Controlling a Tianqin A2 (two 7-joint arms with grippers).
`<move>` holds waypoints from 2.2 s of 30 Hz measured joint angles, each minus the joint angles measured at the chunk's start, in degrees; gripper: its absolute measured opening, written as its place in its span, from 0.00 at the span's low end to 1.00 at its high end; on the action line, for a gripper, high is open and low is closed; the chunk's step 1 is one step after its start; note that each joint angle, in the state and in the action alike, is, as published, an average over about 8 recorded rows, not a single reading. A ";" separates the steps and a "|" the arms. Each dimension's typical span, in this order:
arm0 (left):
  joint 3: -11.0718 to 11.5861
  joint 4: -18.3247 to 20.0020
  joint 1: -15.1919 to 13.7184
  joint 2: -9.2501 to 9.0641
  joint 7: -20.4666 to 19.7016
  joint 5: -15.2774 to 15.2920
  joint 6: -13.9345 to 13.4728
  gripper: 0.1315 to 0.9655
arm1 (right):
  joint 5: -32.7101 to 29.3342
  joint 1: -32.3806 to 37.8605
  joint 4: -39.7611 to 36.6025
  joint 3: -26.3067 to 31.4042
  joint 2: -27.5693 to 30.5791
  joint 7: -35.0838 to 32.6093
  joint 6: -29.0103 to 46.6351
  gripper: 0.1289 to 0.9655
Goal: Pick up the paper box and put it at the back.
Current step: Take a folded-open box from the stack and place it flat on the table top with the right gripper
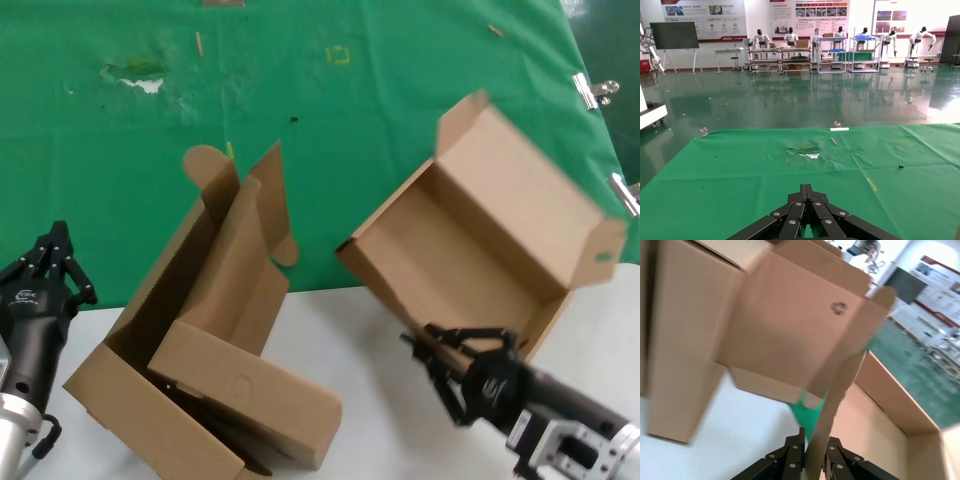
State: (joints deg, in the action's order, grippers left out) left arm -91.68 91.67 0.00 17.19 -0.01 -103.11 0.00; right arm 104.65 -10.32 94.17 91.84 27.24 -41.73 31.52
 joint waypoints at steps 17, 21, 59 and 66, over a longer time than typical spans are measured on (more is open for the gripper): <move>0.00 0.00 0.00 0.00 0.00 0.00 0.00 0.01 | -12.57 15.01 -11.23 6.32 -0.06 -1.42 -8.59 0.01; 0.00 0.00 0.00 0.00 0.00 0.00 0.00 0.01 | -15.17 20.16 -17.95 9.21 -0.91 -1.60 -9.32 0.01; 0.00 0.00 0.00 0.00 0.00 0.00 0.00 0.01 | -12.62 37.37 -40.53 14.13 2.71 -12.80 2.33 0.01; 0.00 0.00 0.00 0.00 0.00 0.00 0.00 0.01 | -12.88 40.59 -43.91 14.70 2.02 -16.13 3.32 0.01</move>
State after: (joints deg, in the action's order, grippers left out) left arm -91.68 91.67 0.00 17.19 -0.01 -103.11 0.00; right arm 91.78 30.26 50.26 106.54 29.26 -57.86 34.84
